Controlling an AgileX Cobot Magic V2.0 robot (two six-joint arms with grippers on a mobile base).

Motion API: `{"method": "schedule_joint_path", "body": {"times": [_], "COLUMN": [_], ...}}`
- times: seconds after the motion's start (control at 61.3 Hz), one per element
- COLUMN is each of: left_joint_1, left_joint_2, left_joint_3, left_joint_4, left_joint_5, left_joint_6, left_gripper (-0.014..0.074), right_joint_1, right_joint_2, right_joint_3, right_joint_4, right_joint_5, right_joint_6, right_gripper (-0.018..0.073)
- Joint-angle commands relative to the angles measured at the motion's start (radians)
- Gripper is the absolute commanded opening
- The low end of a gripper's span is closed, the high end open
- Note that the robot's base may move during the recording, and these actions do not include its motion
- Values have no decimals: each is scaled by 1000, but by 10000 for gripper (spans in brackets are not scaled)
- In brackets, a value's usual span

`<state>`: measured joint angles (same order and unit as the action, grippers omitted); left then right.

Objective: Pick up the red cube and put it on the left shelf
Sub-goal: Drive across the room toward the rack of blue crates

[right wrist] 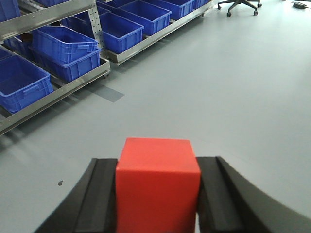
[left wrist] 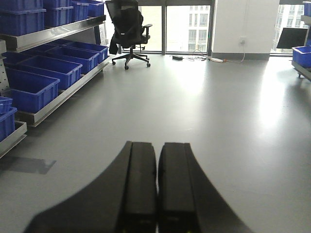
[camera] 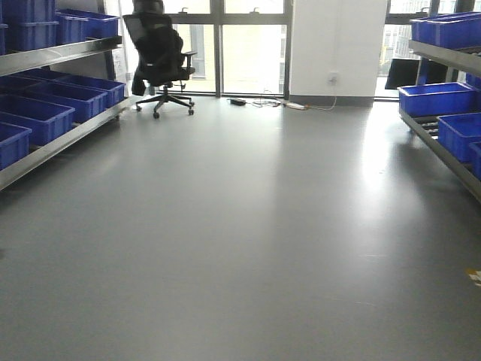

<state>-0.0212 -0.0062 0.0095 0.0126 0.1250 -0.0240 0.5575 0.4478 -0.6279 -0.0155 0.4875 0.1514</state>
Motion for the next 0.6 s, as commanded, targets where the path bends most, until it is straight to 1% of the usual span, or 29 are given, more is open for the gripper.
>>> {"method": "schedule_joint_path", "body": {"times": [0.0, 0.588], "left_joint_1": [-6, -6], "left_joint_2": [-15, -15], "left_joint_3": [23, 23], "left_joint_4": [-6, -6], "left_joint_5": [-86, -86], "left_joint_6": [-1, -1], "left_gripper": [102, 102], "right_joint_1": [0, 0], "right_joint_2": [6, 6], "right_joint_3": [-24, -24], "right_joint_4": [-9, -9], "right_joint_5": [-90, -90], "right_joint_6": [-8, -8], "right_gripper": [204, 204]}}
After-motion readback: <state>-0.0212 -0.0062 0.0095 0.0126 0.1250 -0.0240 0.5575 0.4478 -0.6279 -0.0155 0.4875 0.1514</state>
